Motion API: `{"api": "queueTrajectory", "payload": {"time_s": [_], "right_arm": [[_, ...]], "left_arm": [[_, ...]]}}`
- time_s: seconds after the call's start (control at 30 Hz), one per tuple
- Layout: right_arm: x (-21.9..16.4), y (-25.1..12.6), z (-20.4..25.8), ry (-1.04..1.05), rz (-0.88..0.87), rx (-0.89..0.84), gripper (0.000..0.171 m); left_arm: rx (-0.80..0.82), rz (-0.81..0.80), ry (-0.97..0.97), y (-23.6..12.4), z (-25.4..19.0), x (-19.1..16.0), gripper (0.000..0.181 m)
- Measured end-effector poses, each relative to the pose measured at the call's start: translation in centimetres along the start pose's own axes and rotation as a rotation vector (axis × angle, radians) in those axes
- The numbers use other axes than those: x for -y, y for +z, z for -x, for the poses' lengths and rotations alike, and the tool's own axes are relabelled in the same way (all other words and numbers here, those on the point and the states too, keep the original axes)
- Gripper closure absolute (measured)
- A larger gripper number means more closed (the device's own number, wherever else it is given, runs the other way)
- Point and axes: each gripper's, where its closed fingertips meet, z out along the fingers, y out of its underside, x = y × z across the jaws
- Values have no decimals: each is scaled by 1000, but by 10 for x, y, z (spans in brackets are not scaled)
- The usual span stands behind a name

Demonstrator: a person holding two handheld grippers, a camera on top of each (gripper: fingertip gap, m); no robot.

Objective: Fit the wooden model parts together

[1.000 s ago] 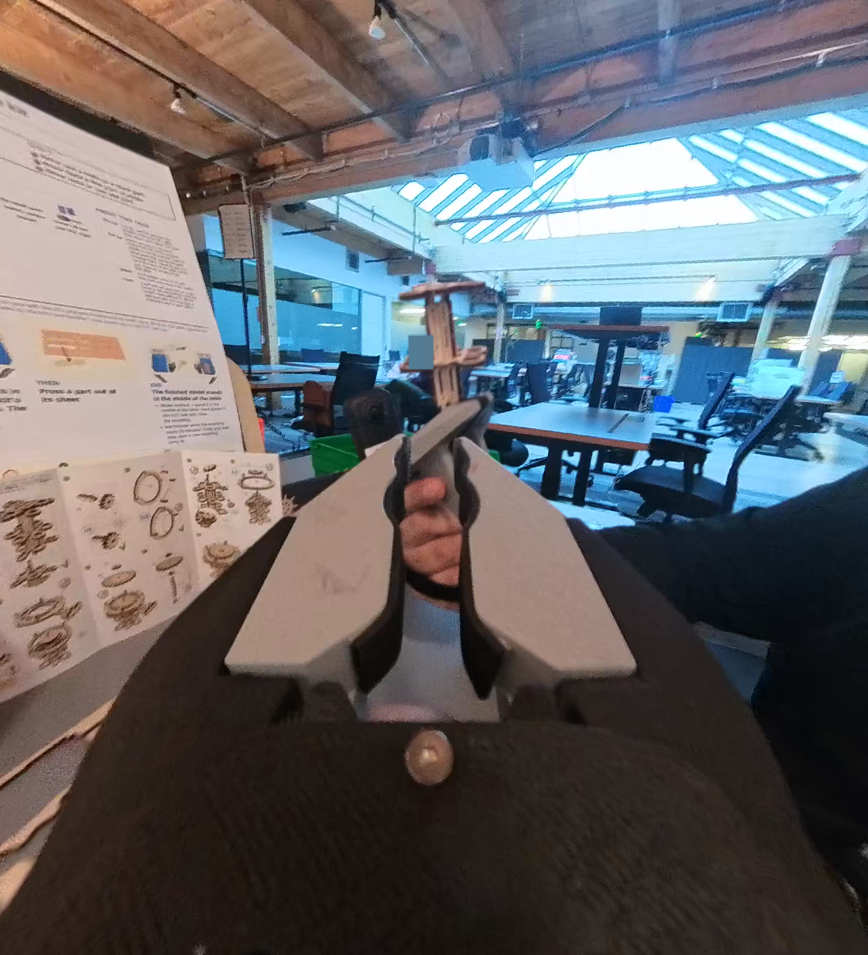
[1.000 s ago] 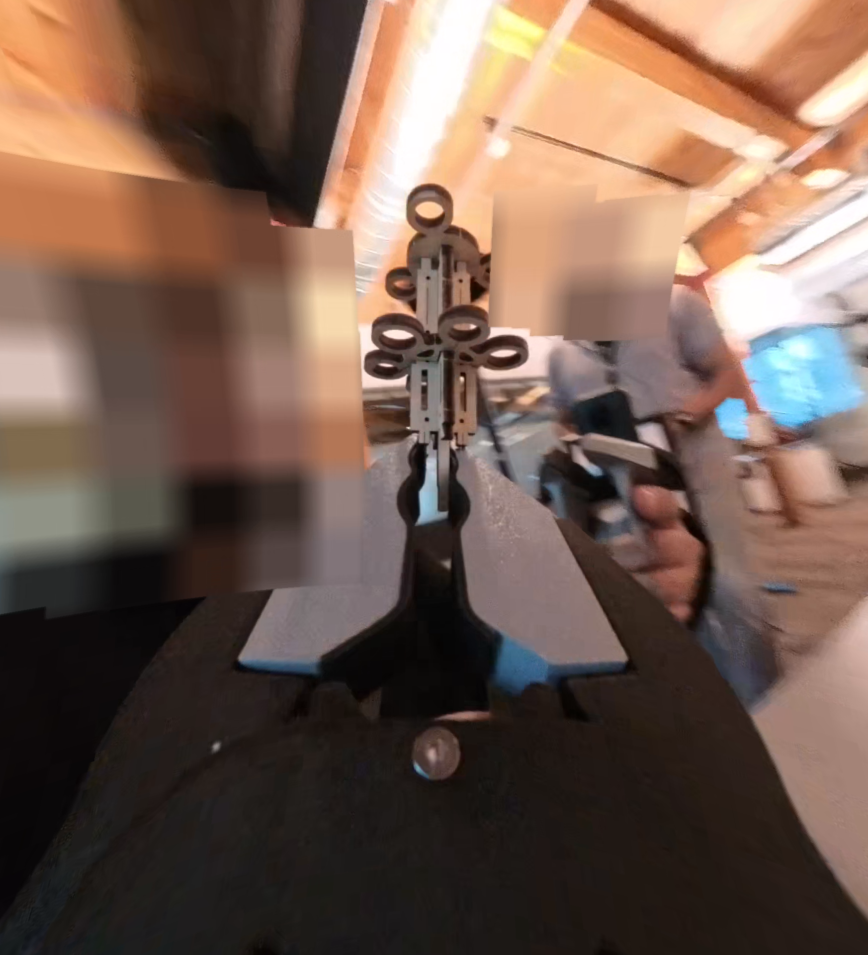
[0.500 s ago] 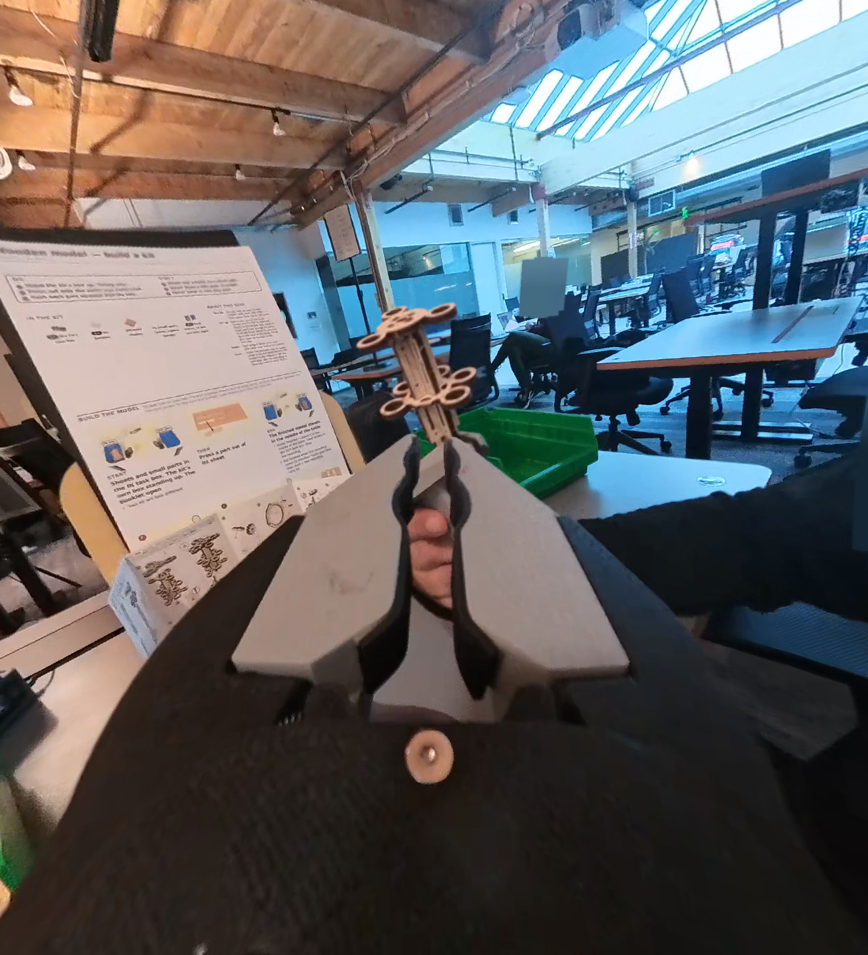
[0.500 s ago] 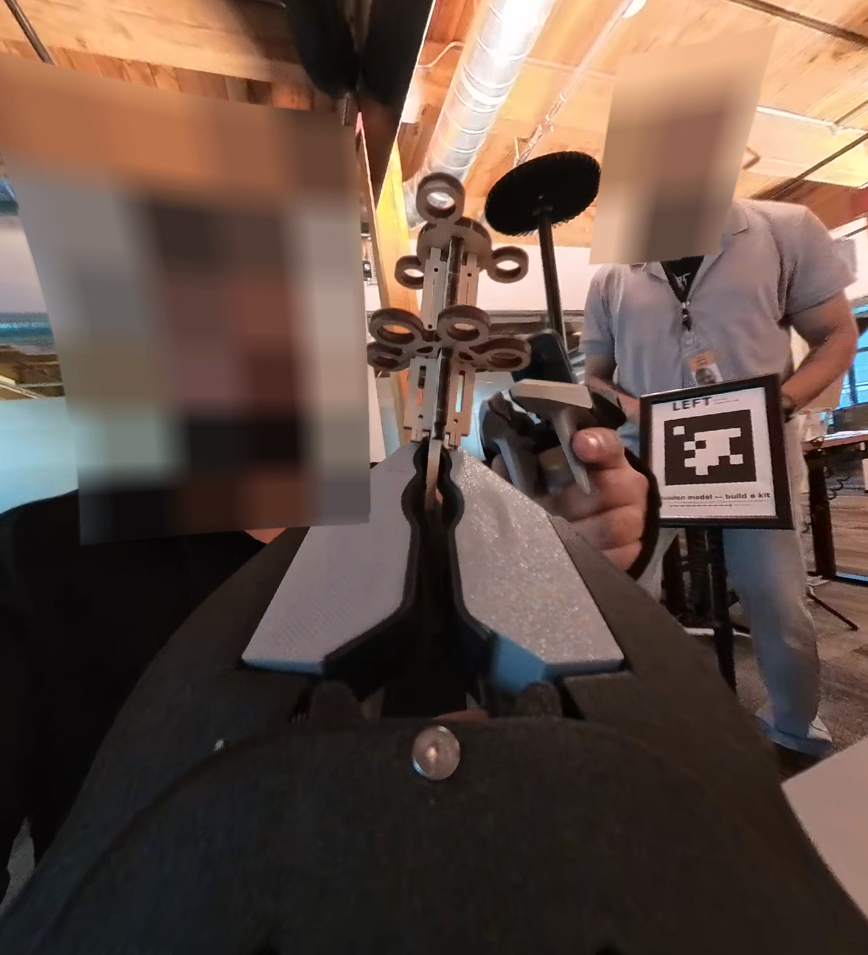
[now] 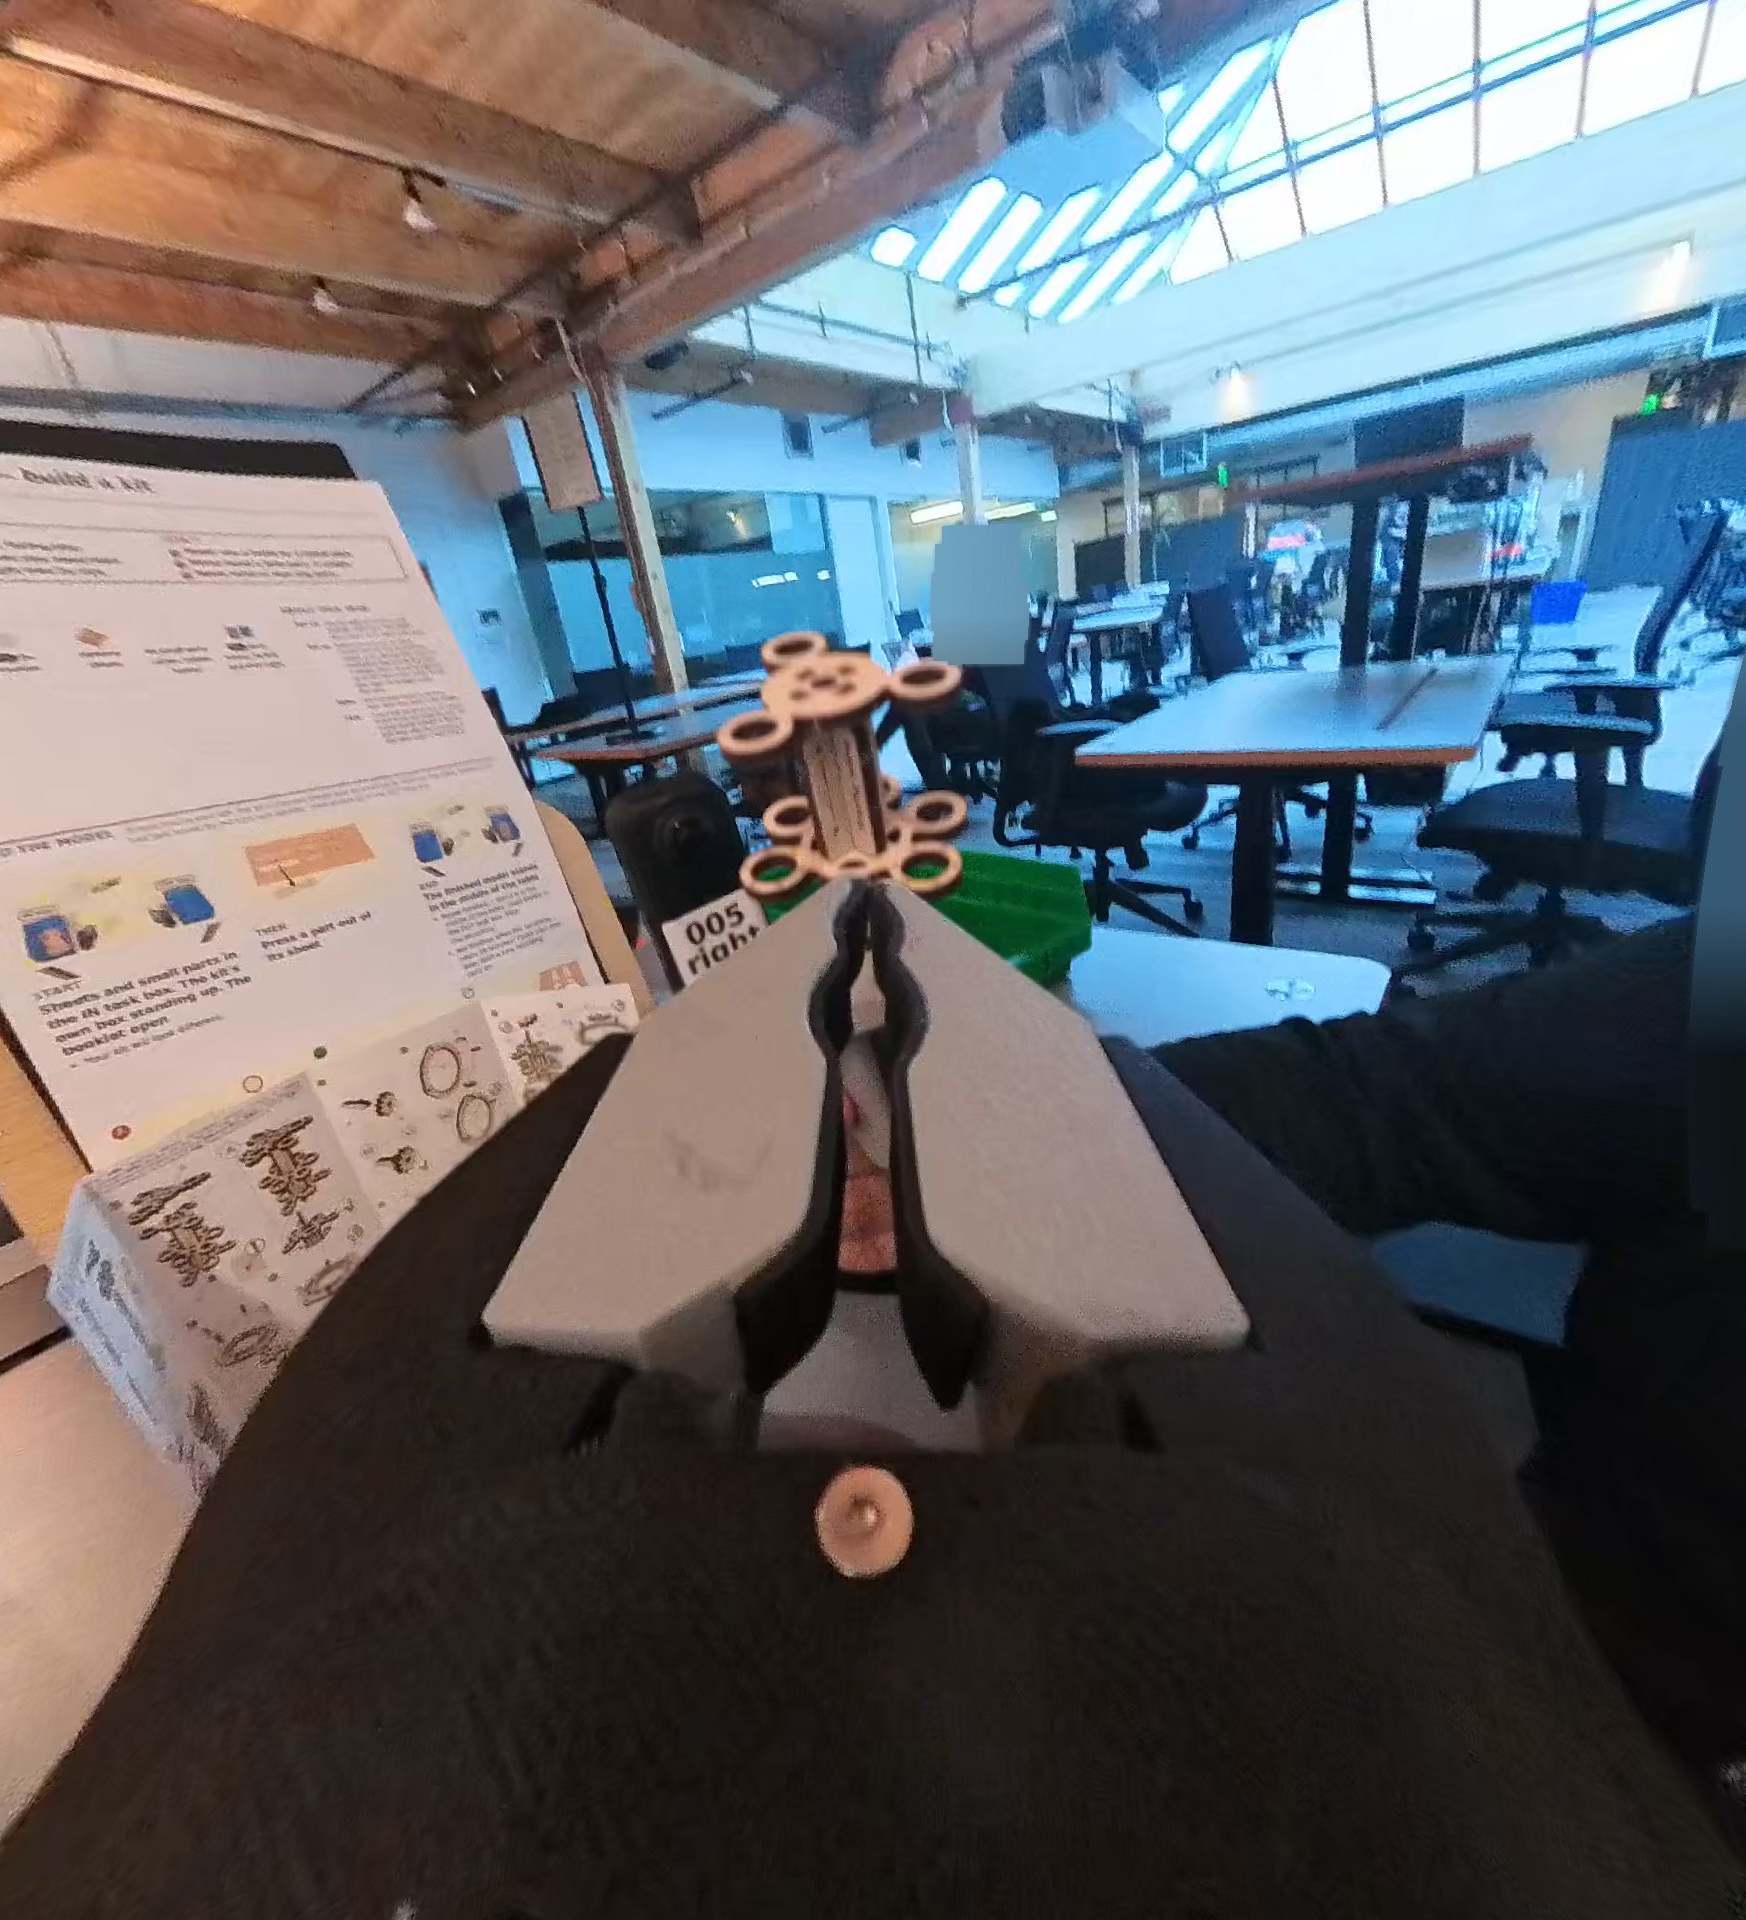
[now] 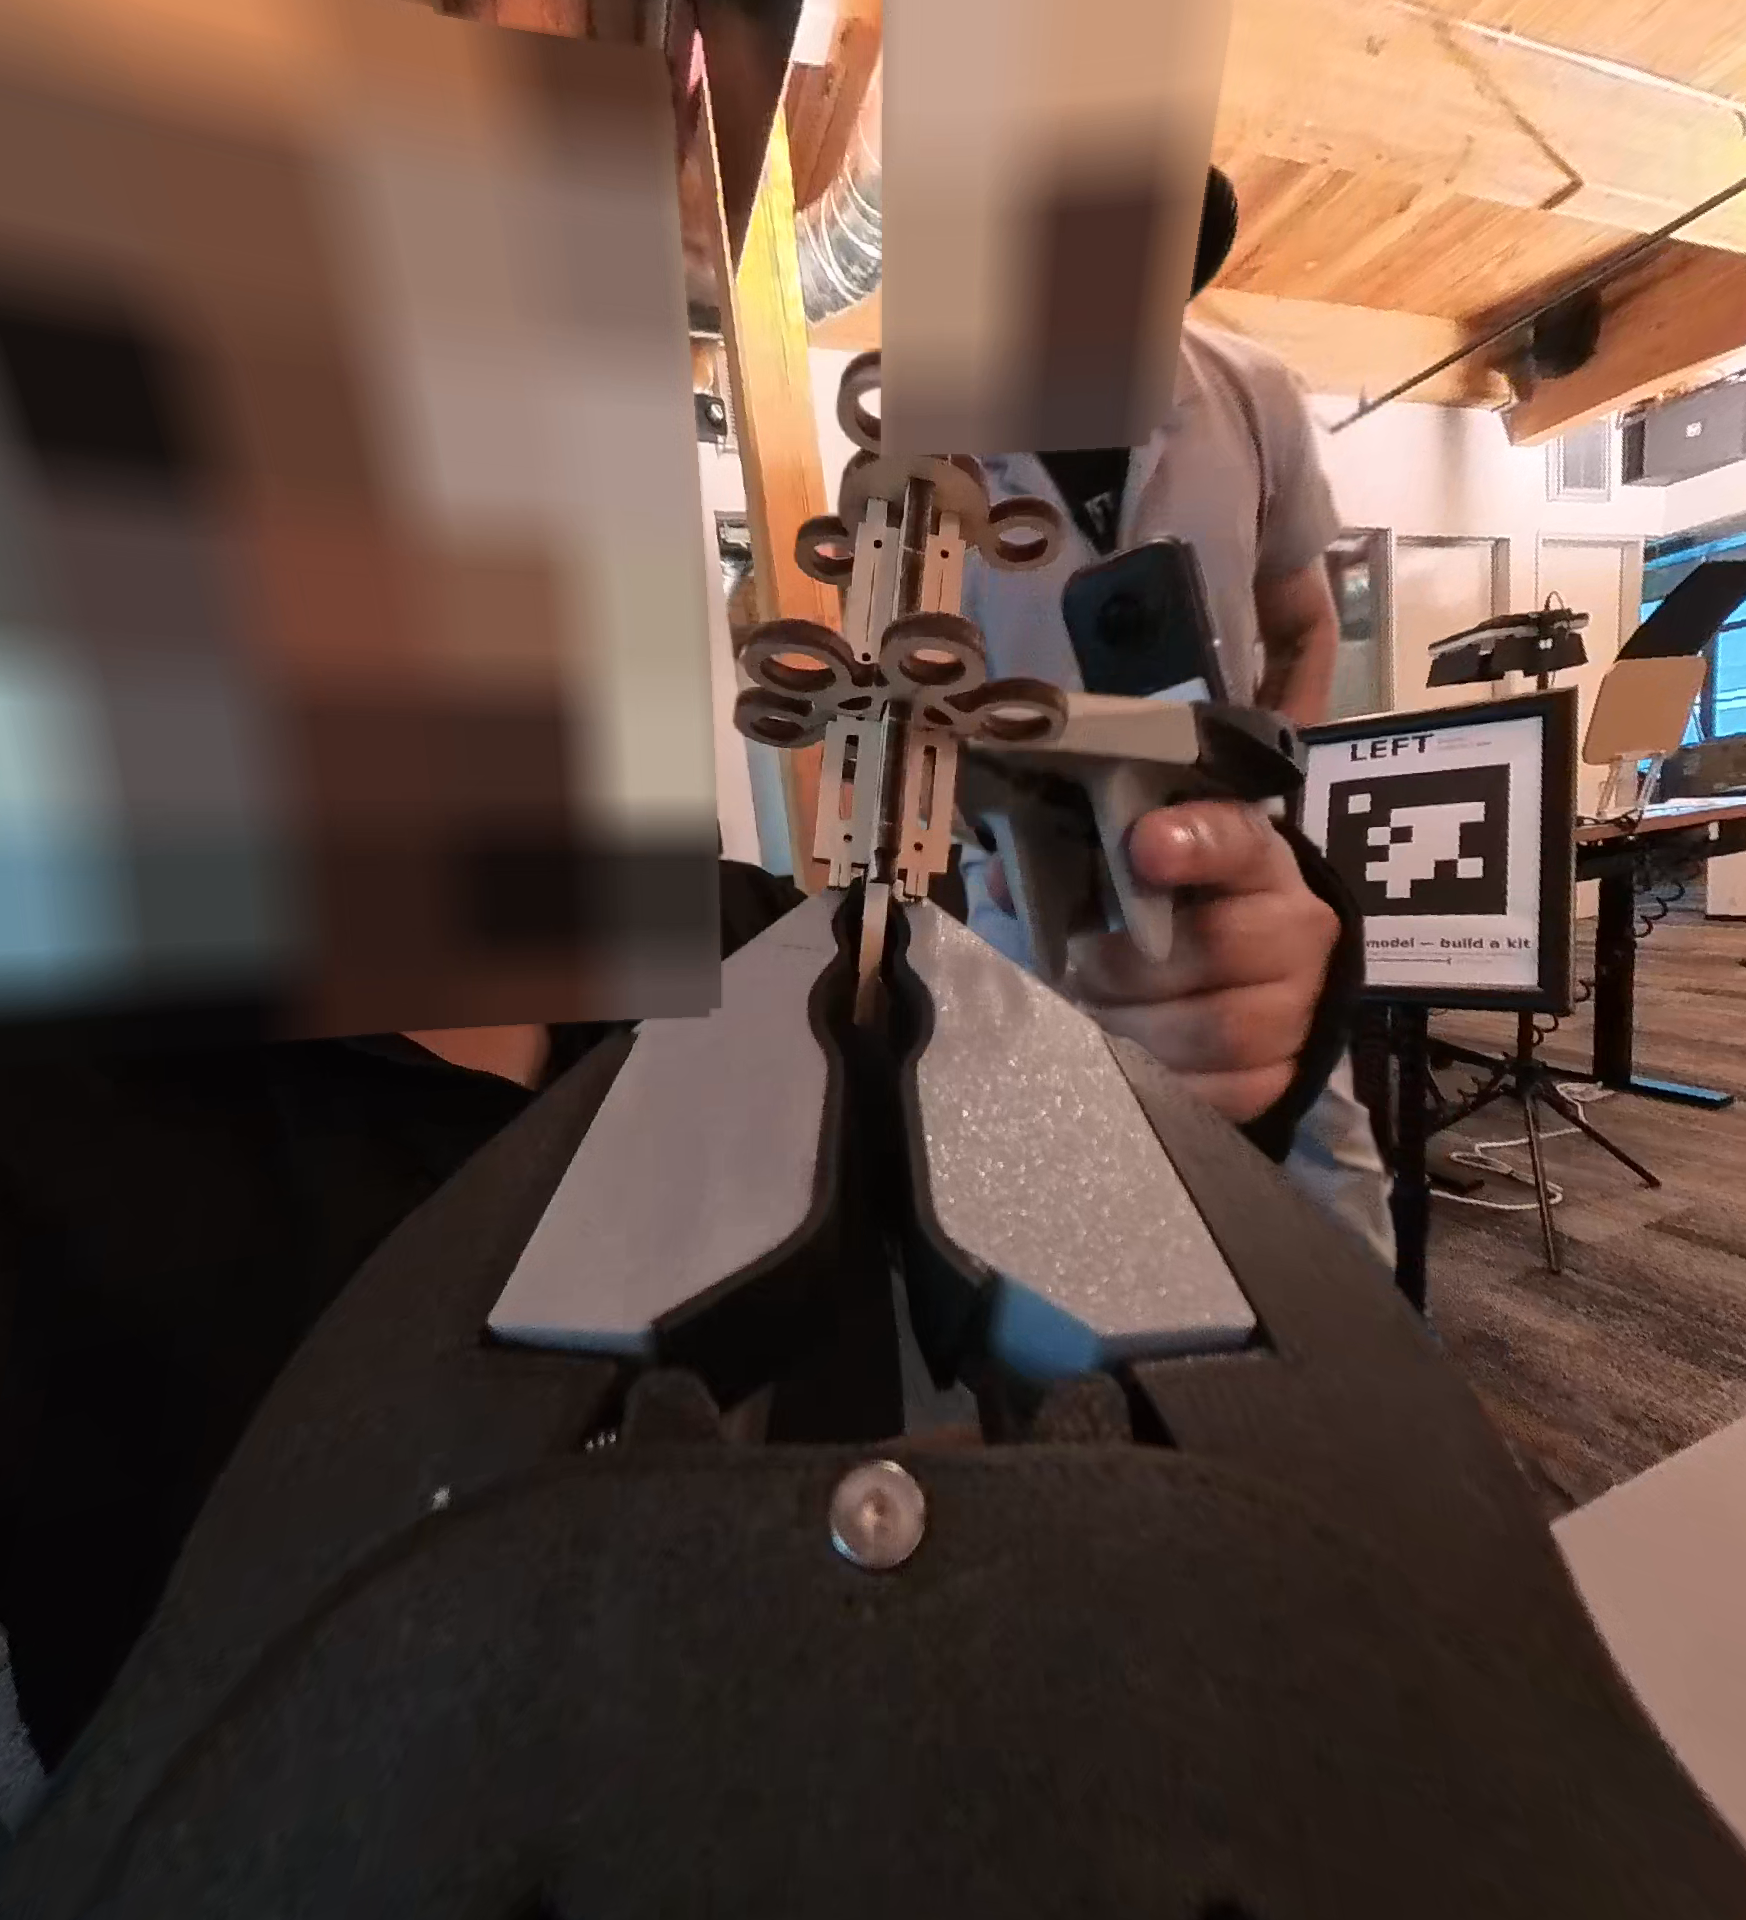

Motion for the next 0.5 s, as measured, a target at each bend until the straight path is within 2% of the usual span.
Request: {"api": "queueTrajectory", "payload": {"time_s": [0.1, 0.2, 0.3, 0.4, 0.5], "right_arm": [[2, -1, 2, 0, -7, 7, 171], [1, -3, 1, 2, -9, 1, 171], [2, -4, 3, -4, -5, 4, 171], [0, -4, 4, -2, 3, 9, 171], [2, -4, 9, -7, -8, 33, 171]], "left_arm": [[34, 22, 53, 6, 6, -2, 181], [-14, 19, 53, 8, 1, 5, 181], [1, 123, 102, 15, 4, -13, 181], [-46, 96, 47, 18, -2, -7, 181], [-52, 130, 53, 19, -1, -15, 181]]}}
